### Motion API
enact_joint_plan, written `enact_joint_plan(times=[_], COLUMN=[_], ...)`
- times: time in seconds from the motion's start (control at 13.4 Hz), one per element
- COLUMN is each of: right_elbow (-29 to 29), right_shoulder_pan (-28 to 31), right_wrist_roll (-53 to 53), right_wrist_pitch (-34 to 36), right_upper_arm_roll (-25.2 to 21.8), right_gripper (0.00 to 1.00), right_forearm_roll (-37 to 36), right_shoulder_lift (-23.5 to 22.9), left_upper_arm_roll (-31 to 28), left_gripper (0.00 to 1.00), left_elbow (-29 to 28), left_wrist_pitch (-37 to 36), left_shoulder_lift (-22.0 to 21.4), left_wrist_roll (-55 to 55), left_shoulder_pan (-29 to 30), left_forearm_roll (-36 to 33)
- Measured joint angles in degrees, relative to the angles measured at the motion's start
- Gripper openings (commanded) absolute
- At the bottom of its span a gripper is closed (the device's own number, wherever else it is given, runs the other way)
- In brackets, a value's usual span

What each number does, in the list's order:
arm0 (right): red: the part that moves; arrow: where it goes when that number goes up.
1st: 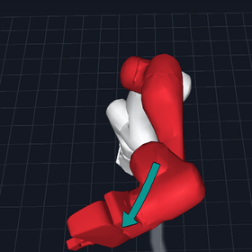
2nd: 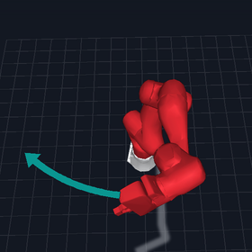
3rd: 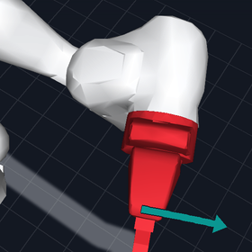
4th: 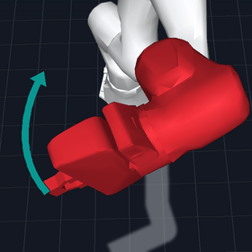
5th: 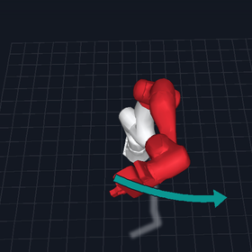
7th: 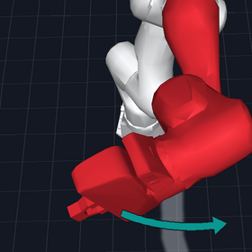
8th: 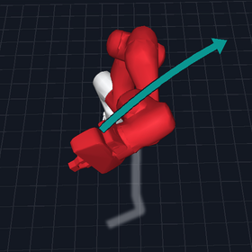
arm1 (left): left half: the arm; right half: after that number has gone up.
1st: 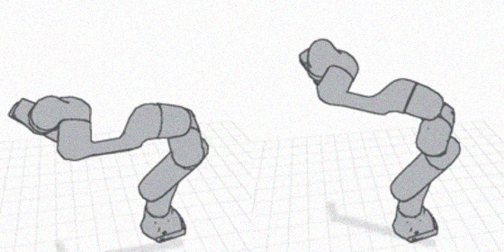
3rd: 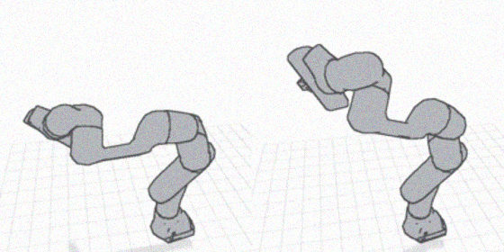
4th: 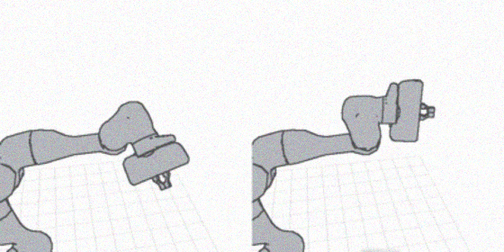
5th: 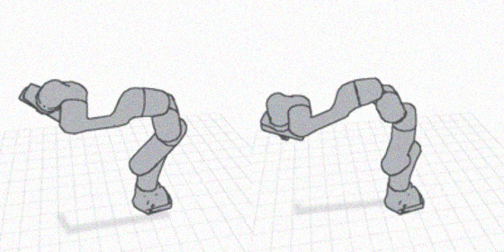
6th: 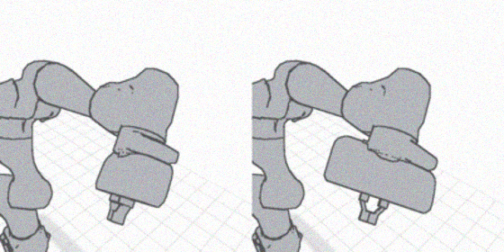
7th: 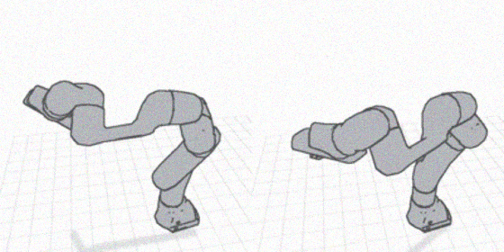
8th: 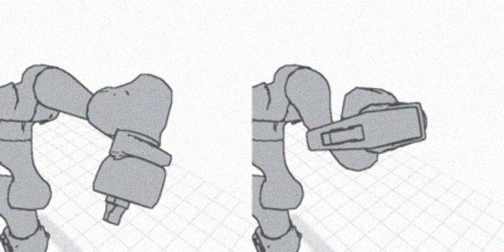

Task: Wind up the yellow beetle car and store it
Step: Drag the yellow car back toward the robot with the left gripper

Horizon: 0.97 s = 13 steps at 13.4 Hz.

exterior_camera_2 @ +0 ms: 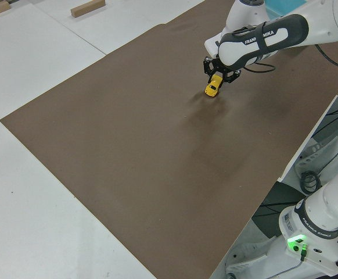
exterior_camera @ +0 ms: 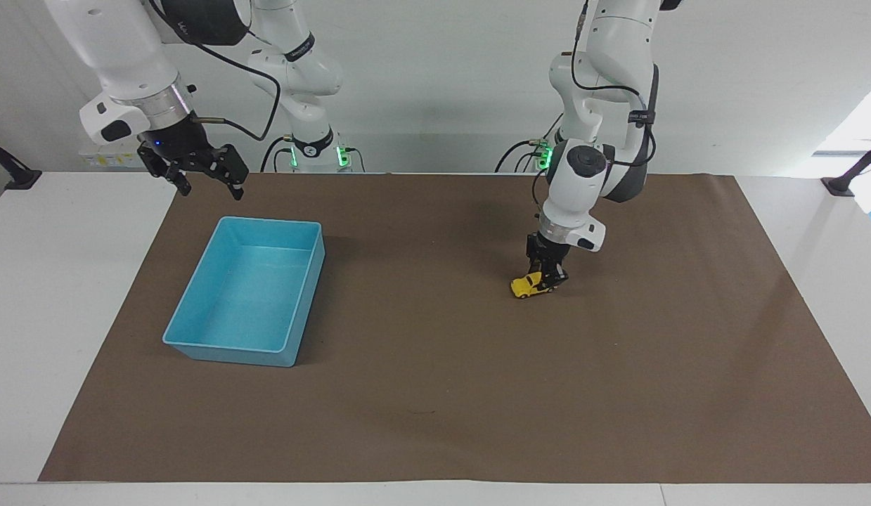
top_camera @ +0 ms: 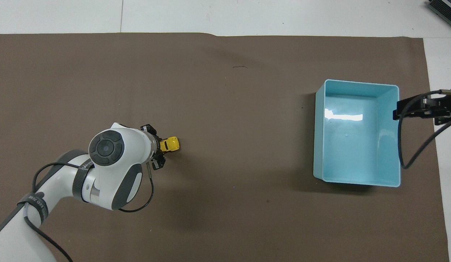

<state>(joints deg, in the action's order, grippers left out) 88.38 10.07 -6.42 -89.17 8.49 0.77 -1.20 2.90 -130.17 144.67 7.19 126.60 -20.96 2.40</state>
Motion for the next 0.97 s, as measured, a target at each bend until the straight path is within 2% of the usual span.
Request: enact_joint_plan(times=[0.67,0.82,0.97], right_elbow=[0.0,0.0,0.0], right_shoulder_pan=[0.0,0.0,0.0], right_wrist_roll=[0.0,0.0,0.0], right_wrist_pitch=[0.0,0.0,0.0], right_upper_arm_roll=[0.0,0.0,0.0], right_gripper=[1.0,1.0,1.0], right_forearm_roll=[0.0,0.0,0.0], right_shoulder_lift=[0.0,0.0,0.0], left_upper_arm_roll=[0.04,-0.03,-0.02], left_gripper=[0.16,0.28,0.31], left_elbow=[-2.8,-3.06,-3.08], left_wrist_pitch=[-2.69,-2.71,-2.73], left_shoulder_lift=[-2.65,-2.85,-2.86], left_wrist_roll=[-0.61,0.19,0.67], left_shoulder_pan=[6.96,7.38,7.54], left_forearm_roll=[1.08,1.15,1.17])
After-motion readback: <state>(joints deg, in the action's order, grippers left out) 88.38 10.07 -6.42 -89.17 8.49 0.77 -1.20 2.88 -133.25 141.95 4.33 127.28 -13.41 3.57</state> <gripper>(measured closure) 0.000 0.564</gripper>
